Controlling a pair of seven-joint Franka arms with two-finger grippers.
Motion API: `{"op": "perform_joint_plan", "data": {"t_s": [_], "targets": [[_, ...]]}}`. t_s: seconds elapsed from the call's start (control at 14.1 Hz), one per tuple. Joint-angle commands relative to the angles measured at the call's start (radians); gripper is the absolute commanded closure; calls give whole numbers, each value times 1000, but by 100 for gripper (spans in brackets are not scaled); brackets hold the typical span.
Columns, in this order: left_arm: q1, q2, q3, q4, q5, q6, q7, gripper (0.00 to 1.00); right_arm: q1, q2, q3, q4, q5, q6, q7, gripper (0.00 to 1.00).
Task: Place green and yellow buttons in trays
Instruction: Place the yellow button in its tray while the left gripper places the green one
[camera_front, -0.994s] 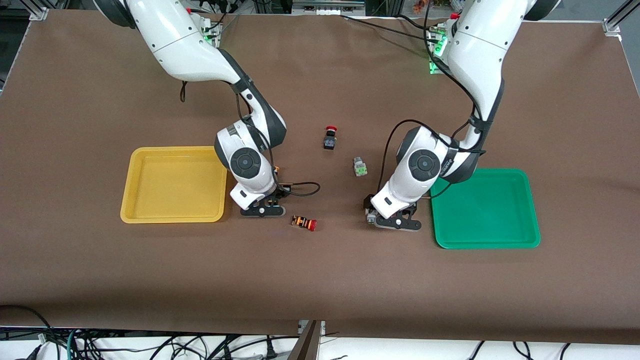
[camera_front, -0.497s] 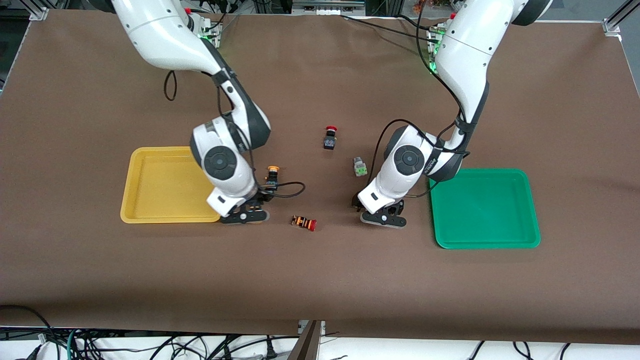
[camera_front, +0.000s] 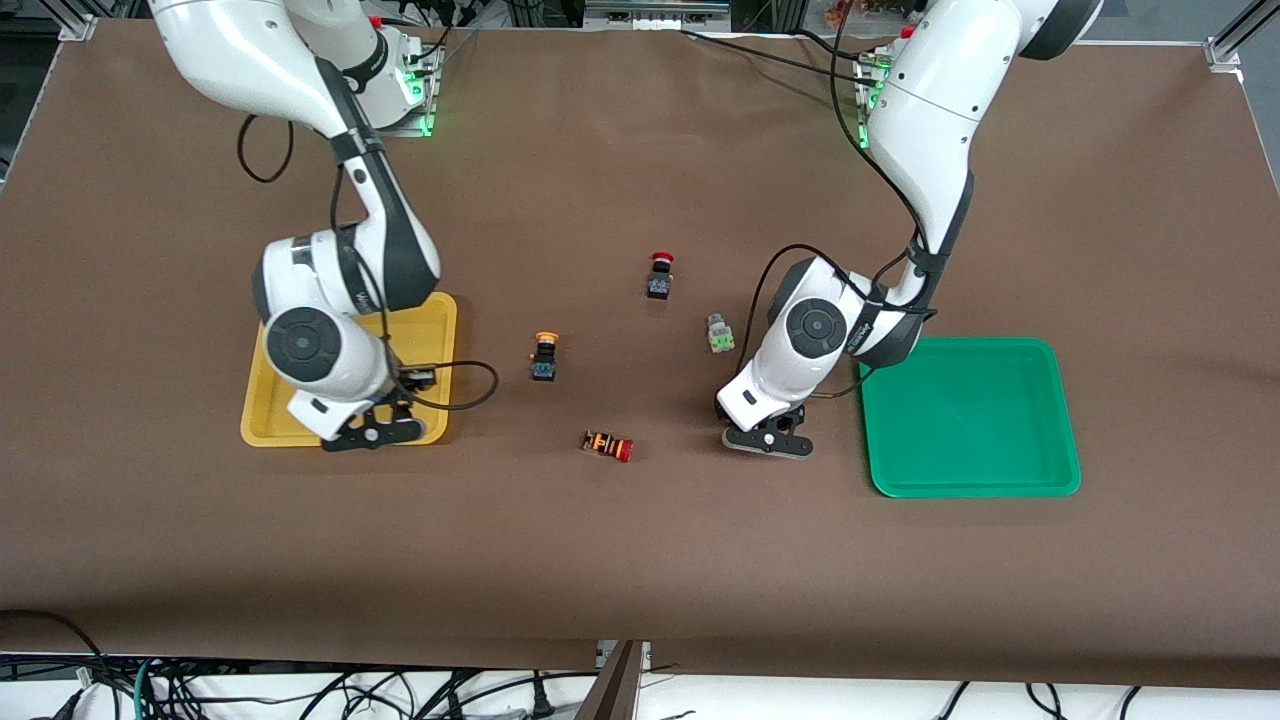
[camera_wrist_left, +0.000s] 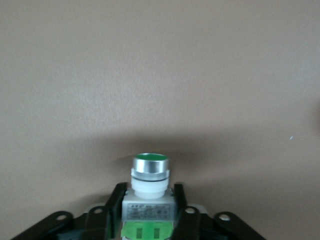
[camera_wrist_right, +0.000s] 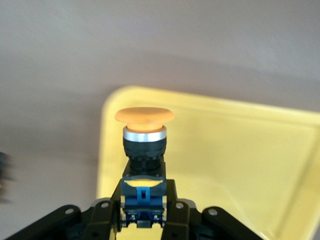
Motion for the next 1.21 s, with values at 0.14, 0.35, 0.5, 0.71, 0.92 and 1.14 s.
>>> {"op": "perform_joint_plan", "data": {"t_s": [0.14,0.35,0.5,0.71,0.92,1.14], "targets": [[27,-132,24,9,-7,-245,8,100,6,-159,-102,-360,9,204,-78,100],[82,-175,29,6,21,-411,49,100,-47,-157,-142,-434,36,248,-181,100],[149,-178,26,0,97,-437,127,100,-81,-155,-142,-460,73,248,-203,100],[243,-165,27,-13,121,-431,262,100,-93,-139,-142,-477,99,279,-204,100],[315,-136,23,-28,119,-385,363,100,-95,-116,-142,-481,101,310,-204,94],[320,-135,18,-100,118,-306,363,99,-93,-105,-139,-463,101,316,-203,36]]}}
